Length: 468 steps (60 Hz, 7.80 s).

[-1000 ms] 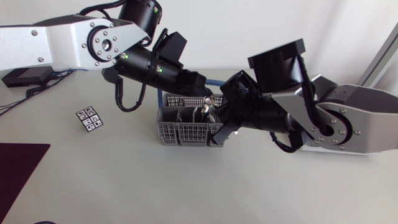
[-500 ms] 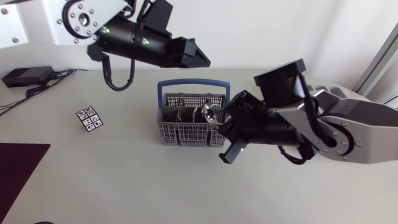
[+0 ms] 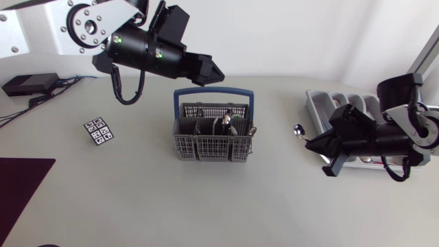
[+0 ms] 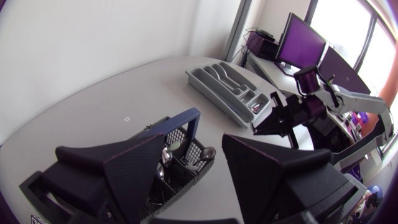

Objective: Transfer all utensils from the basket to the drawer tray.

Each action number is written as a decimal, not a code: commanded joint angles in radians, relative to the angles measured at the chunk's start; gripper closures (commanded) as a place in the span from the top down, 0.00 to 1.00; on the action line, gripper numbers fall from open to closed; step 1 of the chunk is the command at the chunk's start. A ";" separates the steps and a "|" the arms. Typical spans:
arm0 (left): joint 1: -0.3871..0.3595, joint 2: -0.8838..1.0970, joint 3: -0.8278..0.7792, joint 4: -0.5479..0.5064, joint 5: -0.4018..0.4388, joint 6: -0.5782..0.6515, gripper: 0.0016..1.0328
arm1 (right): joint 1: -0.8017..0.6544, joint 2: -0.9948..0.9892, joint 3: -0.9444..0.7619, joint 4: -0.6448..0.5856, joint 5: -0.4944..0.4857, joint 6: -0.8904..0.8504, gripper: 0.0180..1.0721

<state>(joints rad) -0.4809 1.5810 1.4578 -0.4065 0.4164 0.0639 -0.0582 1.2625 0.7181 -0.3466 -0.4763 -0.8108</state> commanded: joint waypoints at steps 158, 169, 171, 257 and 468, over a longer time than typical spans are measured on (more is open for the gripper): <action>-0.226 0.195 0.038 -0.095 -0.396 1.228 0.63 | -0.008 -0.242 -0.114 -0.097 0.016 -0.303 0.70; -0.240 0.231 0.059 -0.098 -0.415 1.335 0.57 | 0.084 -0.256 -0.128 -0.080 0.047 -0.238 0.70; -0.243 0.237 0.065 -0.098 -0.421 1.349 0.55 | 0.098 -0.256 -0.132 -0.077 0.047 -0.231 0.70; -0.249 0.491 0.343 -0.351 -0.476 1.582 0.19 | 0.173 -0.180 -0.246 0.139 0.076 -0.191 0.70; -0.079 0.053 -0.185 0.049 -0.215 0.956 0.60 | 0.468 0.491 0.610 -0.193 0.090 0.667 0.05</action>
<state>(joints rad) -0.5571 1.6562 1.3056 -0.3676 0.1909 1.0454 0.4156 1.7962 1.3148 -0.5102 -0.3592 -0.1780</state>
